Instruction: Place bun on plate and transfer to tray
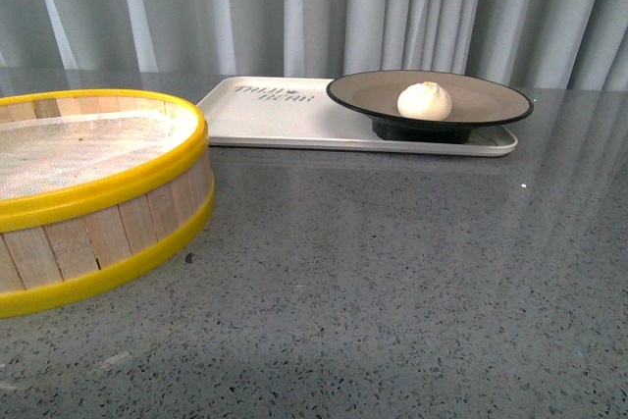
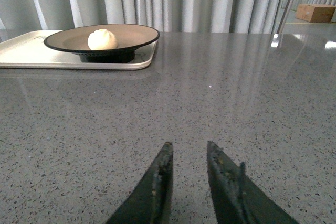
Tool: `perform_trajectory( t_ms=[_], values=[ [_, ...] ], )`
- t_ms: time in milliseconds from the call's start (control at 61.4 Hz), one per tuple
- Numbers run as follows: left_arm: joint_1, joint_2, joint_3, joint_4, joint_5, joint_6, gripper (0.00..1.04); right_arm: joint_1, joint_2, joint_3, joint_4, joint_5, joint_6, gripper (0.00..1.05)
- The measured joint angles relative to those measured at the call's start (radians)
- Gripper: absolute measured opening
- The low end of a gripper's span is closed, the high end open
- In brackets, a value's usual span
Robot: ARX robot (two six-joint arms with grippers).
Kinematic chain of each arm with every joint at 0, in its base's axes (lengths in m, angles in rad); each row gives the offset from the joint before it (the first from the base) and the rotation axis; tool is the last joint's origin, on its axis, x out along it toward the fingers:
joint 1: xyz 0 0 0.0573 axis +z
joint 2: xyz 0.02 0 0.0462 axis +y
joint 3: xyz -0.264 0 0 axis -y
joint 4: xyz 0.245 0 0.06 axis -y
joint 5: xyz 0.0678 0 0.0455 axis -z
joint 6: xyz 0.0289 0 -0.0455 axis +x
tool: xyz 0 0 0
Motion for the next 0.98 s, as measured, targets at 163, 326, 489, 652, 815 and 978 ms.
perform_trajectory(
  t_ms=[163,326,489,652,815,978],
  values=[
    [0.0,0.0,0.0,0.0,0.0,0.0,0.98,0.0,0.0,0.0,0.0,0.0,0.0,0.7],
    [0.0,0.0,0.0,0.0,0.0,0.0,0.98,0.0,0.0,0.0,0.0,0.0,0.0,0.95],
    [0.0,0.0,0.0,0.0,0.0,0.0,0.98,0.0,0.0,0.0,0.0,0.0,0.0,0.96],
    [0.0,0.0,0.0,0.0,0.0,0.0,0.98,0.0,0.0,0.0,0.0,0.0,0.0,0.96],
    [0.0,0.0,0.0,0.0,0.0,0.0,0.98,0.0,0.0,0.0,0.0,0.0,0.0,0.96],
    [0.0,0.0,0.0,0.0,0.0,0.0,0.98,0.0,0.0,0.0,0.0,0.0,0.0,0.96]
  ],
)
